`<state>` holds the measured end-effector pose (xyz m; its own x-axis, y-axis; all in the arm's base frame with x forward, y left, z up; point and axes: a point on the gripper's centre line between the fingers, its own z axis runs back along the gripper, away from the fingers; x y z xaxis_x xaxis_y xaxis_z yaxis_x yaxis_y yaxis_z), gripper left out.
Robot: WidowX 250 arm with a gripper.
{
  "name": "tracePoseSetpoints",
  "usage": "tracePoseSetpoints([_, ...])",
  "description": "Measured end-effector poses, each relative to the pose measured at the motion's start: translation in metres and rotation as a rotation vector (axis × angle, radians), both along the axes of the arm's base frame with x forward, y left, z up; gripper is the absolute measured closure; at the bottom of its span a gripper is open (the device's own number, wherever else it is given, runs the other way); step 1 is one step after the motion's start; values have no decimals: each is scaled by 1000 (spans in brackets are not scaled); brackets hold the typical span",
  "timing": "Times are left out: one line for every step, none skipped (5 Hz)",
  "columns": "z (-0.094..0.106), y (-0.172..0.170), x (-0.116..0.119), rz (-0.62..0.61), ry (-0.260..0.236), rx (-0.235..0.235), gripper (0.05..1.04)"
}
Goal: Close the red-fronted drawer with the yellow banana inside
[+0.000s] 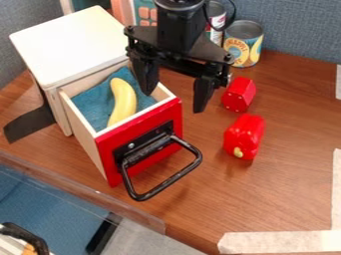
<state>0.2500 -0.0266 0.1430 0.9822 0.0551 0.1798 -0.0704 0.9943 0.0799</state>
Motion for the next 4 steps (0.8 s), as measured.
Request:
tracePoseSetpoints([-6,0,-2,6,22,2,83])
tracePoseSetpoints([-14,-6,-10,53,23,-15,83])
tracePoseSetpoints([-23,-9,-18,102,9,-21,83])
tracePoseSetpoints([-27,-16,-26,181,-53,-26,83])
